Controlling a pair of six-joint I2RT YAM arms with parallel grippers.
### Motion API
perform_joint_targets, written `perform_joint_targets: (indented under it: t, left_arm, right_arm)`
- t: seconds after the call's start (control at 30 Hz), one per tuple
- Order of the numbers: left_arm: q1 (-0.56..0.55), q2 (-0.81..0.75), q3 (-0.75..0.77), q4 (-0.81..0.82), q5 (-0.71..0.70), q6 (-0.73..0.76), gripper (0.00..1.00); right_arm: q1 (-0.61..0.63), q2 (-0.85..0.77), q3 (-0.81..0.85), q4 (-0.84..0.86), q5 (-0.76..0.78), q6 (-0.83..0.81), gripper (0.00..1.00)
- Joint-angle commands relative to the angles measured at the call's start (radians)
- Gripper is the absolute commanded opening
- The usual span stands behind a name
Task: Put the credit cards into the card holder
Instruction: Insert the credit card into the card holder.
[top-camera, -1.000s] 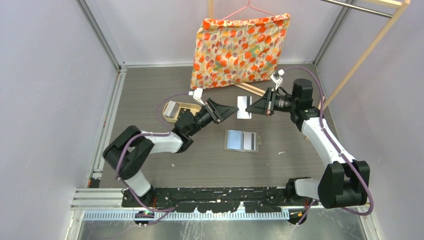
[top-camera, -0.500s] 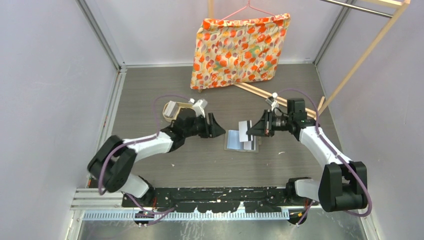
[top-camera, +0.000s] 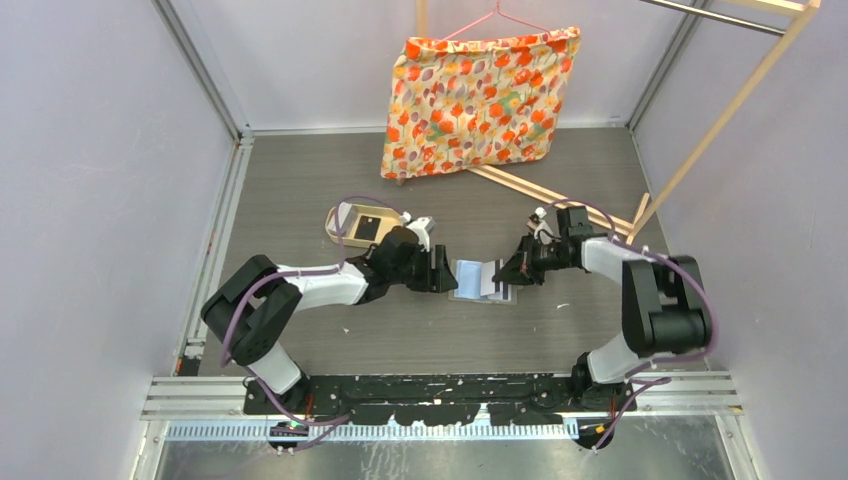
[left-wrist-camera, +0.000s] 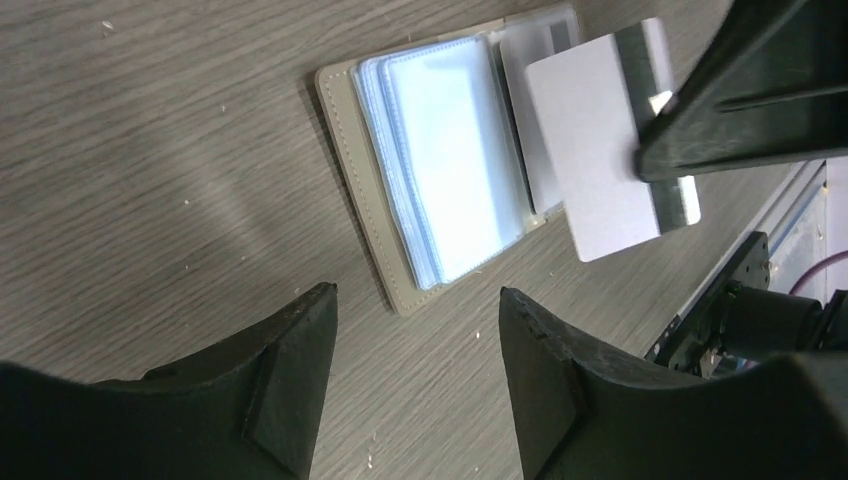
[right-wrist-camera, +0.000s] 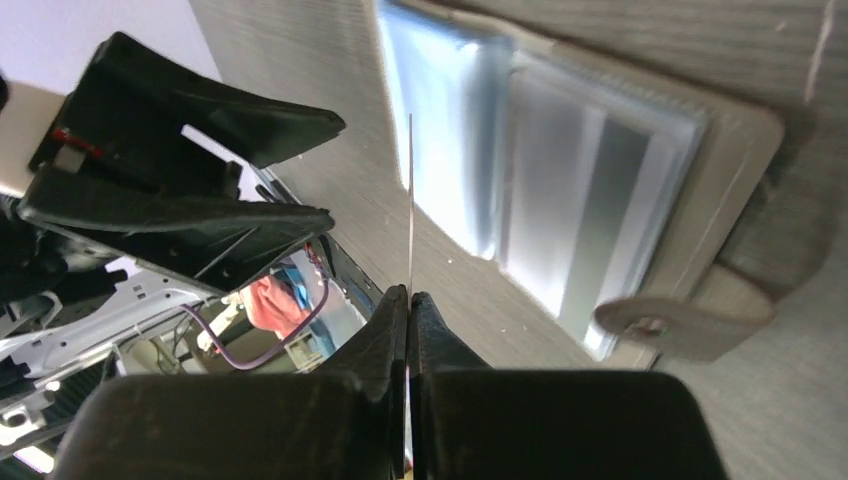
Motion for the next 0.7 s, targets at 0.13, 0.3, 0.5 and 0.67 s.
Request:
perform_joint_targets:
  t: [0.13,0.3,0.5,0.67]
  left_arm:
    - [-0.019,0.071,0.079,-0.021,-0.059,0.034,0.63]
    - [-0.022,0.100,0.098,-0.026,-0.064,0.034,0.63]
    - [-0.024,0.130,0.124,-0.047,-0.079,0.027,0.68]
    - [-0.030,0.141,0.139,-0.078,-0.094,0.024,0.67]
  right_arm:
    - [-0.019,0.222,0.160,-0.162,-0.060,-0.177,0.01]
    - [-0.021,0.190,0.161,-0.193,-0.052,-0.238,0.01]
    - [-0.035,0.183,0.151,-0.195,-0.029,-0.243,0.01]
    - [-0.037,0.200,0.151,-0.193,-0.042,-0.250,0.01]
